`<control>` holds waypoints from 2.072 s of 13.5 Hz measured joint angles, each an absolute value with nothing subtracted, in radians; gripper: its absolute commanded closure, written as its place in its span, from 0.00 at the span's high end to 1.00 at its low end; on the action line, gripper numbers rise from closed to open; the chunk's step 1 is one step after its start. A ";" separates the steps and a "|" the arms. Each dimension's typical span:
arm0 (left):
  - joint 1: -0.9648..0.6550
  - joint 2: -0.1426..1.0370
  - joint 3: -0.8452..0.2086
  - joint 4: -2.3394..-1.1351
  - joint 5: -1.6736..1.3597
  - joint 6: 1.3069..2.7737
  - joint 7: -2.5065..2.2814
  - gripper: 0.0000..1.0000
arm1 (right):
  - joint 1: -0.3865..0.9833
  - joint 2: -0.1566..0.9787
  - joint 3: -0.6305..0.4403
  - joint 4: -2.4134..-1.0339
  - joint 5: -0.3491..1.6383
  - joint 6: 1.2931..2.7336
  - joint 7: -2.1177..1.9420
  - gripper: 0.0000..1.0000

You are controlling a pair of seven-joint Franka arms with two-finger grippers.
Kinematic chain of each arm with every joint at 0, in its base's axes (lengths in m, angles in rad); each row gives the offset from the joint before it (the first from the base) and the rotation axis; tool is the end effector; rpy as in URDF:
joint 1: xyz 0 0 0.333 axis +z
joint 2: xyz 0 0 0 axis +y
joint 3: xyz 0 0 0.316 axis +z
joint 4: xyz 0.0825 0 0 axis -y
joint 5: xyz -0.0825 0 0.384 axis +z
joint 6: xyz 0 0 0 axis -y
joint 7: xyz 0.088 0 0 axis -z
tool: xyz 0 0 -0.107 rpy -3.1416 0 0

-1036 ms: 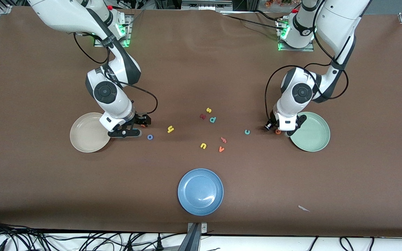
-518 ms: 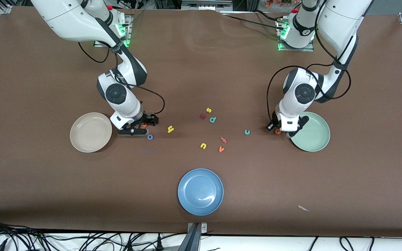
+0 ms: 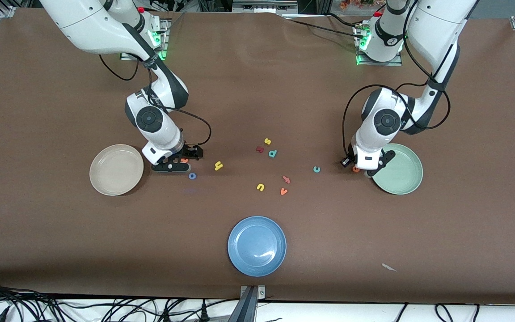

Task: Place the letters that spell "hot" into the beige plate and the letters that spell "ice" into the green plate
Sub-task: 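Grasp the maroon letter with the left gripper while the right gripper grasps the orange letter, then drop the maroon letter in green while the right gripper drops orange in beige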

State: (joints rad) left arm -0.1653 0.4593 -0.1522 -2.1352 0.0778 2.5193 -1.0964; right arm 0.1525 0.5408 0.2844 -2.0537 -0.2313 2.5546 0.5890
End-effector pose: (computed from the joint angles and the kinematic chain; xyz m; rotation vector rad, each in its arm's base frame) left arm 0.5359 -0.1781 0.1843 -2.9106 -1.1077 0.1056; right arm 0.5338 0.2524 0.1784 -3.1289 -0.0062 0.0244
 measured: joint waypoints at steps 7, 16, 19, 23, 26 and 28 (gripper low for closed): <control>-0.116 0.405 -0.149 -1.865 0.078 1.979 -0.840 0.00 | 0.152 0.544 0.283 -2.056 -0.241 2.562 0.590 0.67; 0.132 0.459 -0.141 -1.877 0.079 2.000 -0.253 0.01 | 0.151 0.544 0.277 -2.057 -0.246 2.565 0.590 0.33; 0.132 0.507 -0.146 -1.880 0.079 2.039 -0.246 0.85 | 0.150 0.543 0.277 -2.057 -0.248 2.565 0.590 0.26; 0.127 0.508 -0.149 -1.872 0.079 2.051 -0.246 1.00 | 0.150 0.540 0.277 -2.055 -0.249 2.564 0.590 0.26; 0.123 0.499 -0.165 -1.860 0.079 2.051 -0.271 1.00 | 0.145 0.497 0.276 -2.051 -0.254 2.511 0.570 0.26; 0.120 0.488 -0.213 -1.859 0.078 2.051 -0.381 1.00 | 0.127 0.436 0.273 -2.048 -0.255 2.428 0.528 0.26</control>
